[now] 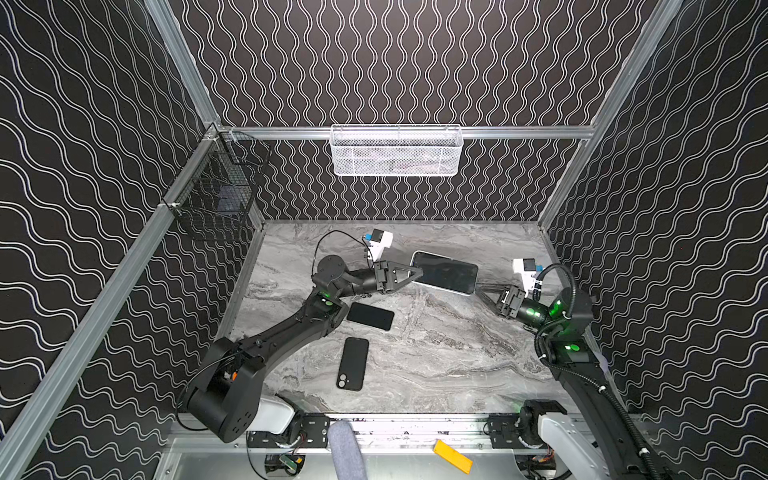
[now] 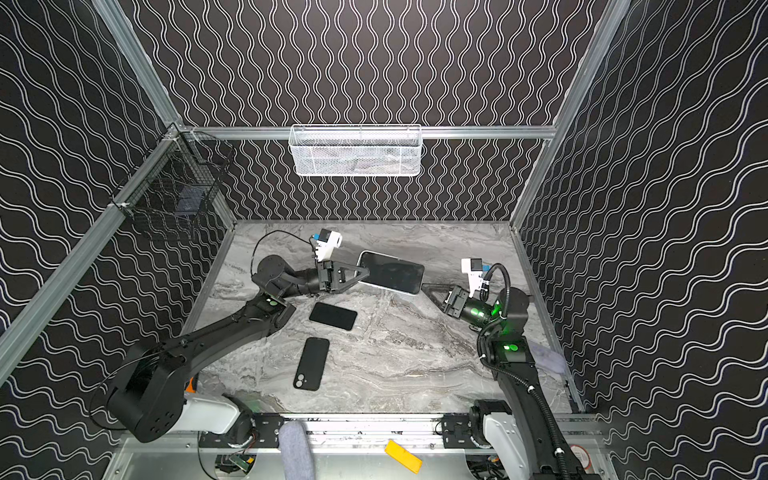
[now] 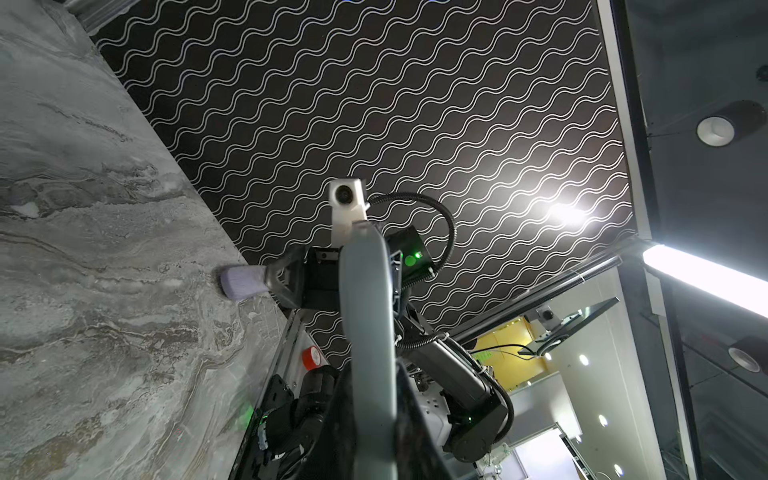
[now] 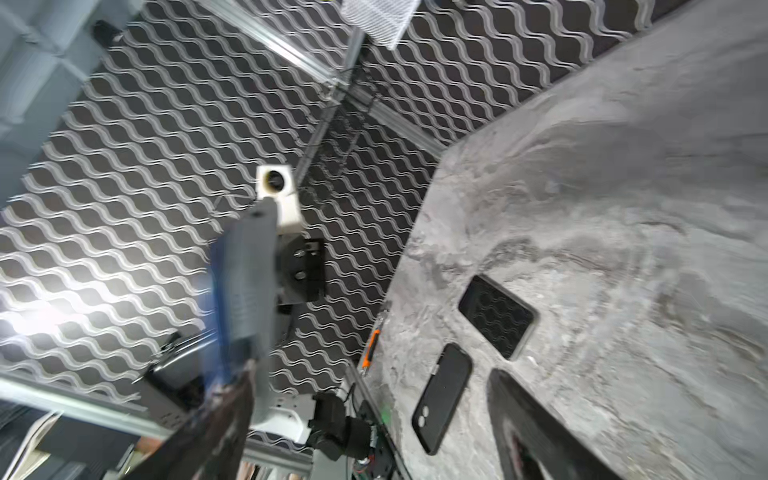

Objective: Put the phone into the phone case
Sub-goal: 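Hold the cased phone up and turn it between both grippers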

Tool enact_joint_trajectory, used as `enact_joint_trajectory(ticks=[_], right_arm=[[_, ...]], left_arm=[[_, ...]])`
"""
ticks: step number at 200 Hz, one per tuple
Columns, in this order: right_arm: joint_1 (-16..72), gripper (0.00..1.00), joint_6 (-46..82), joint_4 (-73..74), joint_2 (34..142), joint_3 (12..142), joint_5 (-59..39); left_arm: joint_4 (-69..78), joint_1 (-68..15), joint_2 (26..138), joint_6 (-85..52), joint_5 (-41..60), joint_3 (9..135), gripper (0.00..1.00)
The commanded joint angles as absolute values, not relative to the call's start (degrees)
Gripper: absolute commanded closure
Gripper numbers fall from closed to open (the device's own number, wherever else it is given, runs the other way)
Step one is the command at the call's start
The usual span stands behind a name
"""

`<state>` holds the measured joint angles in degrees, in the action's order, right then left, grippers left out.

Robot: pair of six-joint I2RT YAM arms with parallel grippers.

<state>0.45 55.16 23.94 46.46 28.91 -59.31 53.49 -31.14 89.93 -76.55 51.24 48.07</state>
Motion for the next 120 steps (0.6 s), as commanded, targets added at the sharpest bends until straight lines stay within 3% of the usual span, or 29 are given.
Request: enact_joint_trajectory(ticks=[1,32,94,120], right_arm=[[0.6,0.16,59.8,33.3,45.6,28.8,-62.1],[0.6,0.24,59.6,32.0,44.3,28.6,-59.8],[1.4,0.31,74.5,58.8,53.2,25.8,-63.5],[2.8,0.40,79.9,68.0,56.4,25.8,-64.4]], left_arm=[[57.1,-31.0,90.6,-77.7,50.0,48.5,1.00],[57.7,-31.0,90.4,-78.1,50.0,48.4,1.00],[60.2,-31.0,91.1,-80.3,50.4,48.1,1.00],[62.2,-31.0,92.1,-81.9,50.3,47.9,1.00]])
